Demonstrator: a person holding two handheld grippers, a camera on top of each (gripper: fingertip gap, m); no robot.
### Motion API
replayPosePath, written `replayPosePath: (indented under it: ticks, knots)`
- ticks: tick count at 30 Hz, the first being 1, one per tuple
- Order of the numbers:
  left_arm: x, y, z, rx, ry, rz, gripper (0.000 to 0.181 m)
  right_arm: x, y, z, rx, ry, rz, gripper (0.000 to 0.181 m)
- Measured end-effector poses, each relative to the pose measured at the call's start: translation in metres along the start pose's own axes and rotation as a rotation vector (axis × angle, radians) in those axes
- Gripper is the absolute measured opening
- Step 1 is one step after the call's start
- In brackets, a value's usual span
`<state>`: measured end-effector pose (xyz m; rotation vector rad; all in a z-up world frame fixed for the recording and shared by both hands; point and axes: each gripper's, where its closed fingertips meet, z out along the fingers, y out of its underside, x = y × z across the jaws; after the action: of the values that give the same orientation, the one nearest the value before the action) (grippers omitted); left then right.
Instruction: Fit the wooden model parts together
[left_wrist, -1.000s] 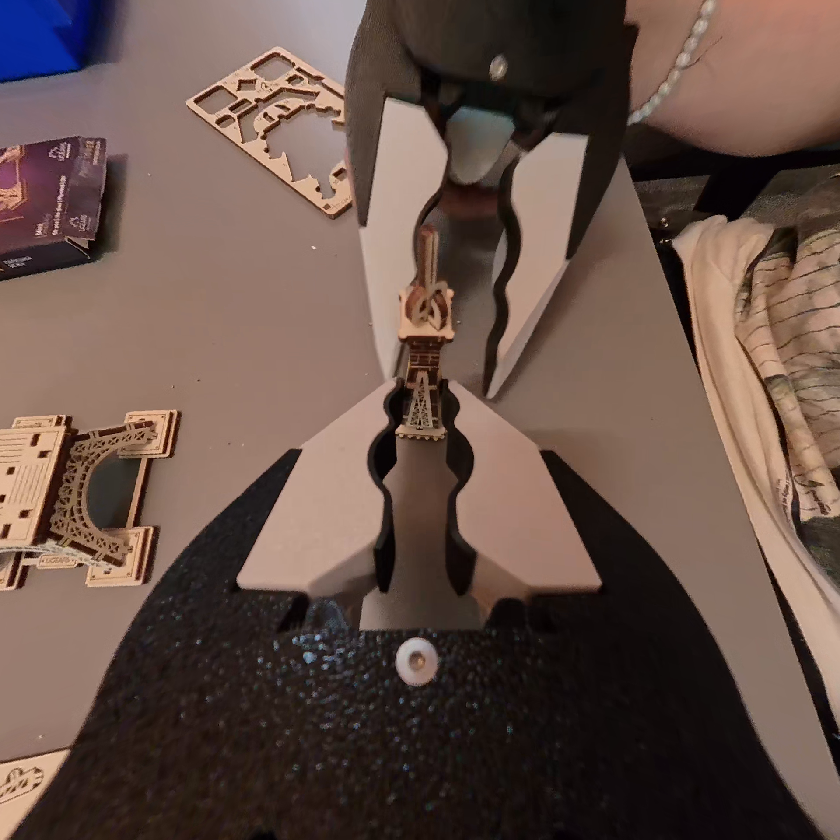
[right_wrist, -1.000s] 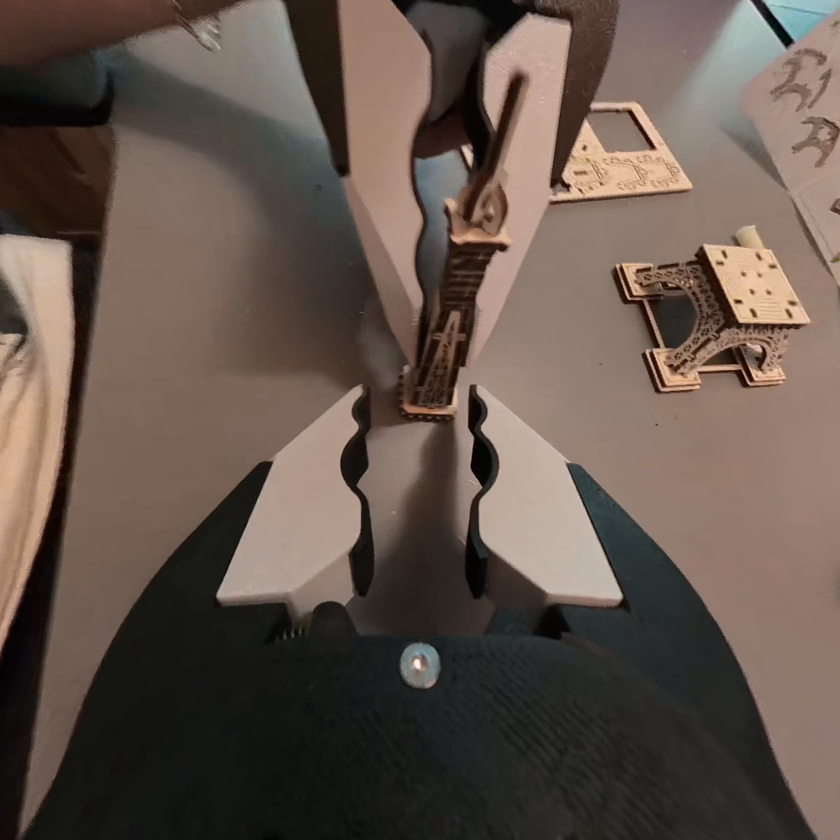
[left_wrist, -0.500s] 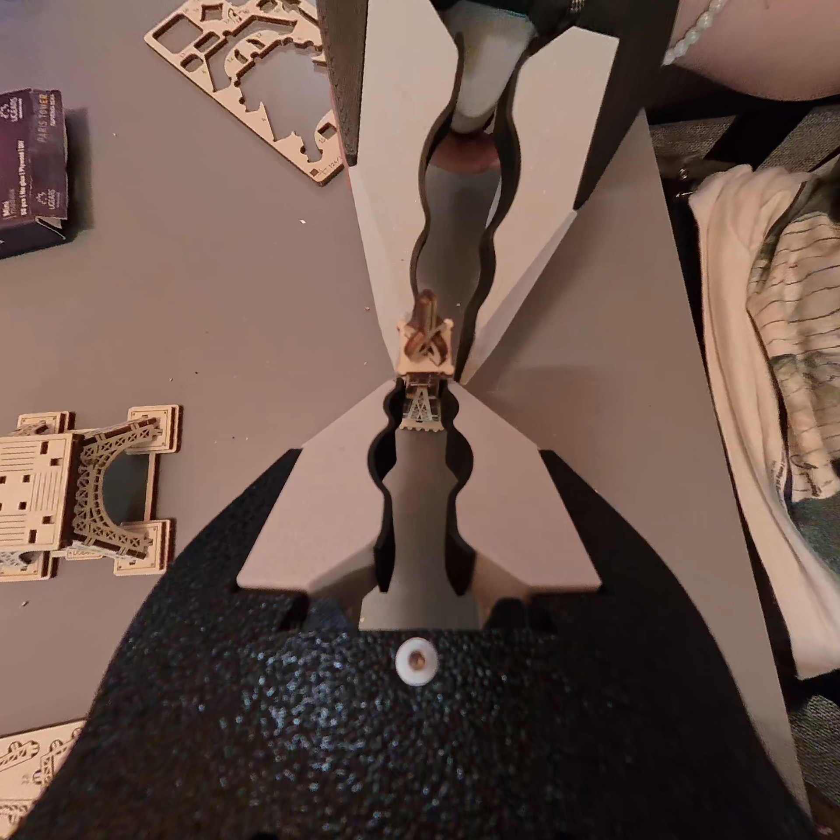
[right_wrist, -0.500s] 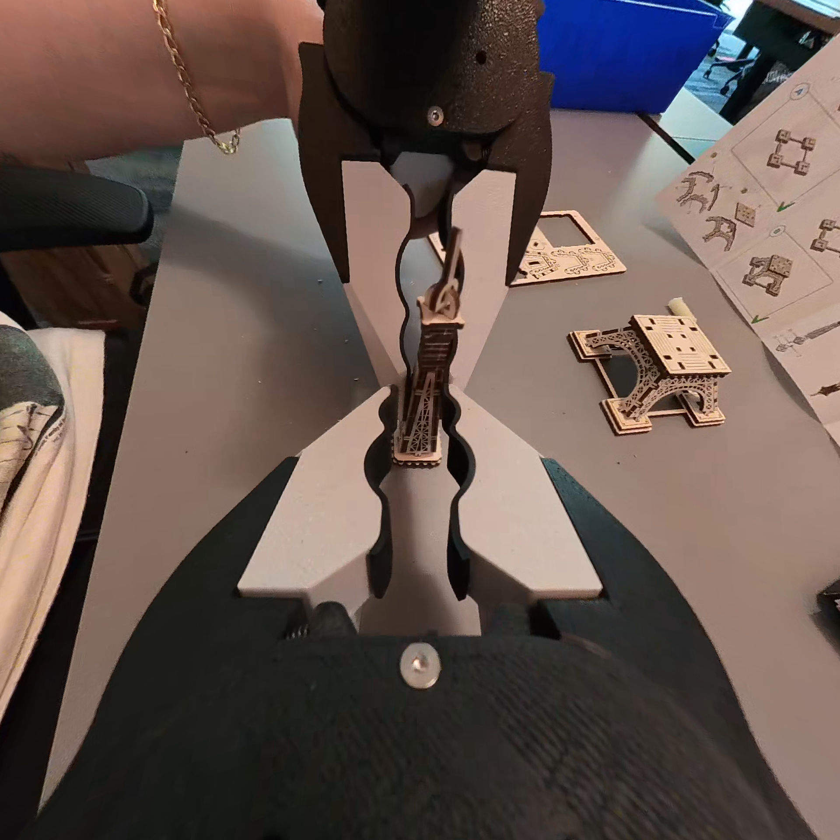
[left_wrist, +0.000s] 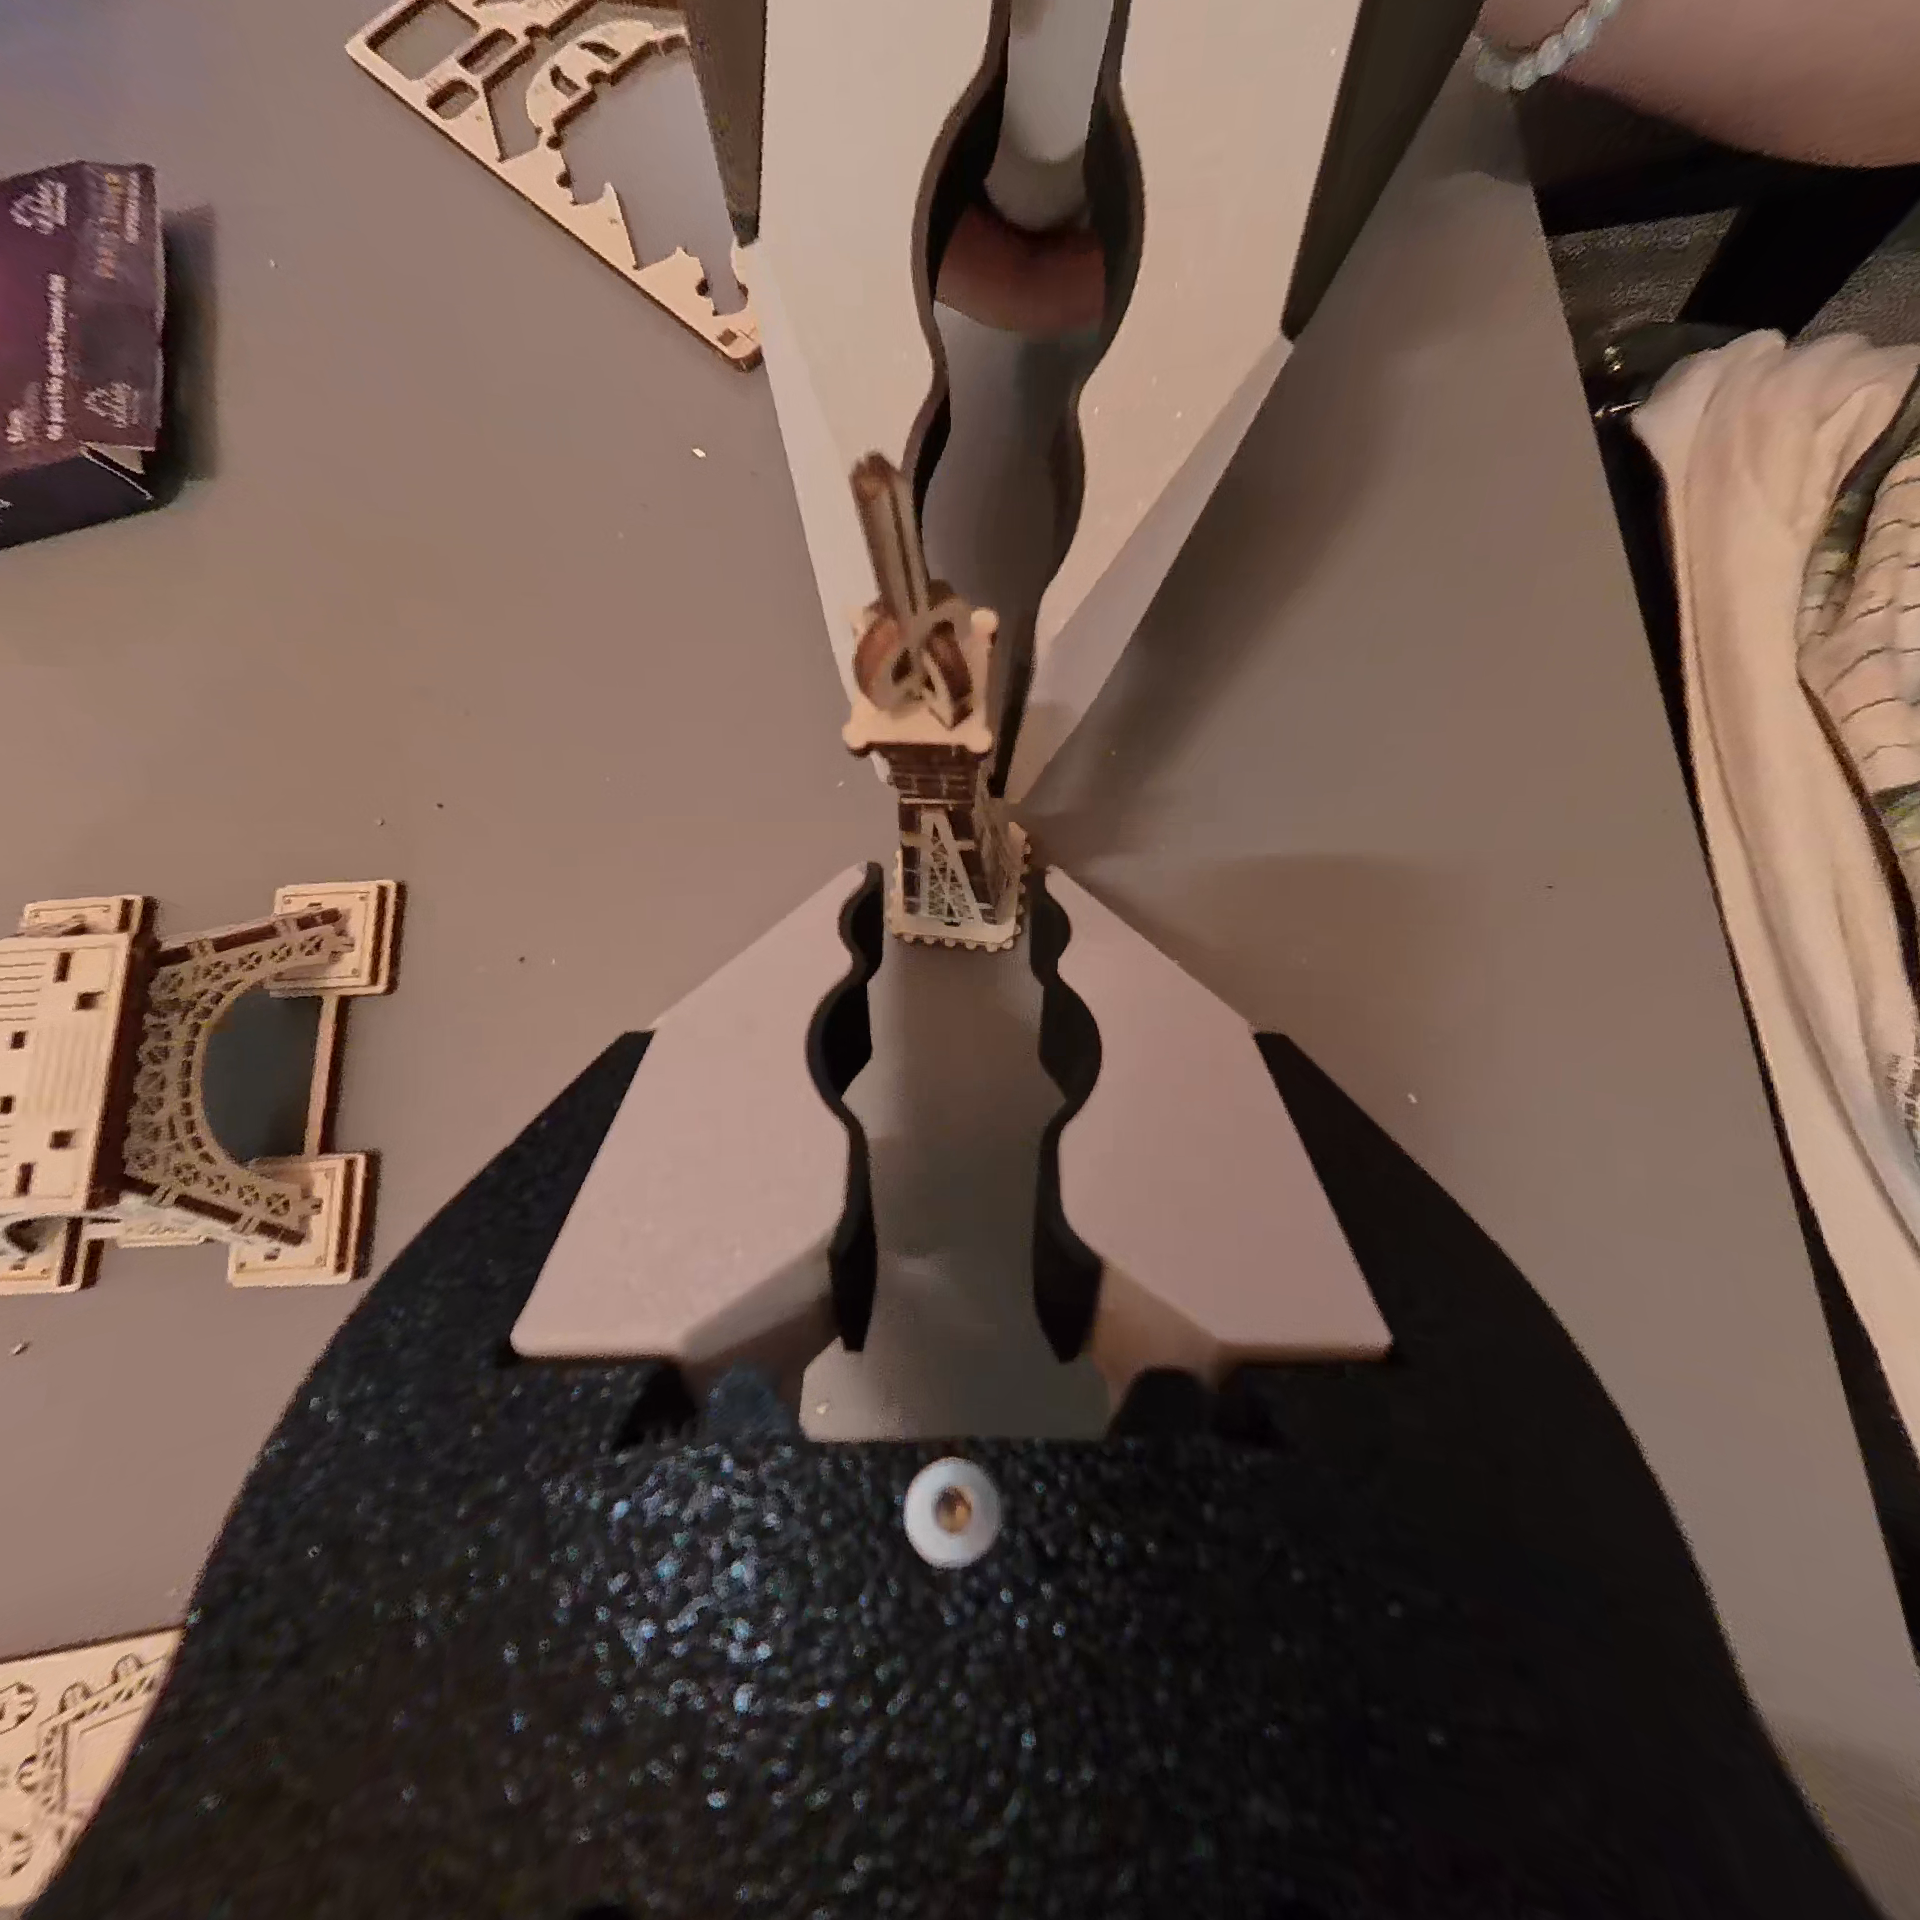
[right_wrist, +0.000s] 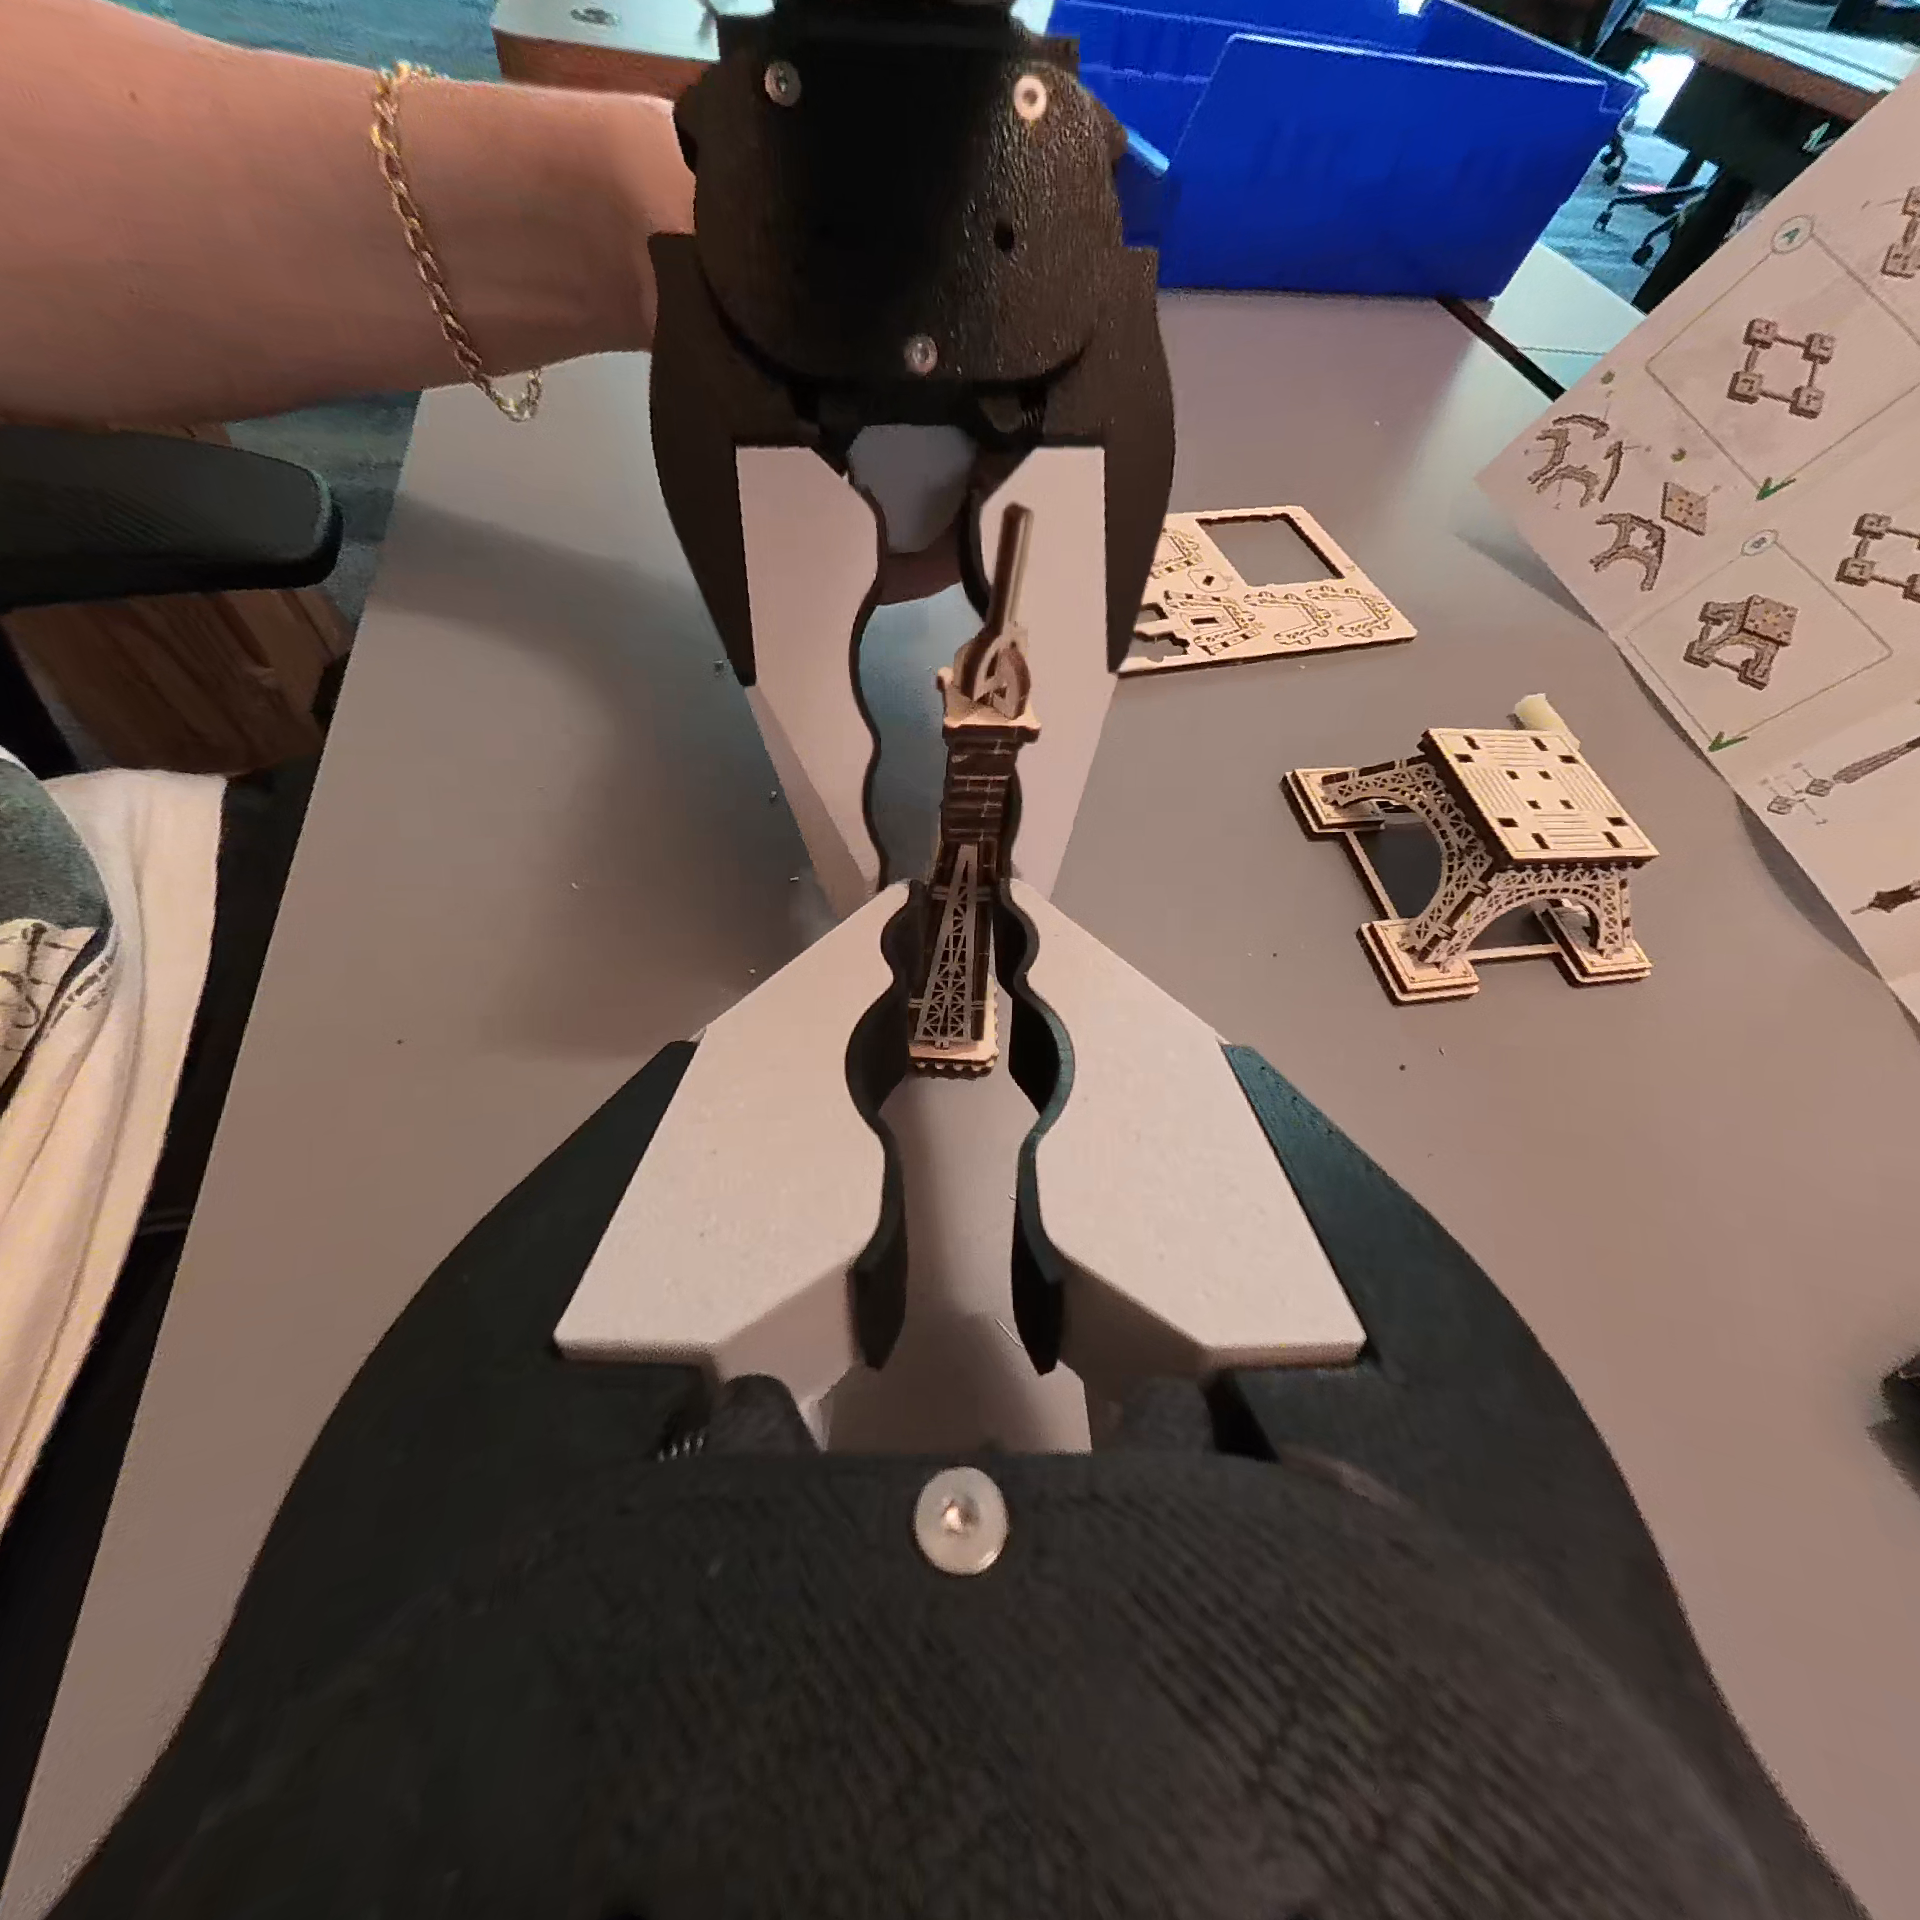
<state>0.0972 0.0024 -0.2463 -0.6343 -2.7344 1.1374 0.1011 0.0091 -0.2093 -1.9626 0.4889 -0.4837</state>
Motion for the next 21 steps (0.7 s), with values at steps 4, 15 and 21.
replayPosePath:
  ticks: [4,15,21]
  knots:
    - [-0.002,0.002,0.007,-0.004,0.003,0.010,0.021,0.000,0.000,0.000,0.000,-0.008,-0.001,0.010]
    - [-0.007,0.002,0.011,-0.081,0.024,-0.008,0.017,0.005,0.028,0.007,-0.203,0.031,-0.073,0.020]
    - [-0.007,0.002,0.011,-0.101,0.037,-0.014,0.017,0.005,0.028,0.008,-0.193,0.006,-0.092,0.019]
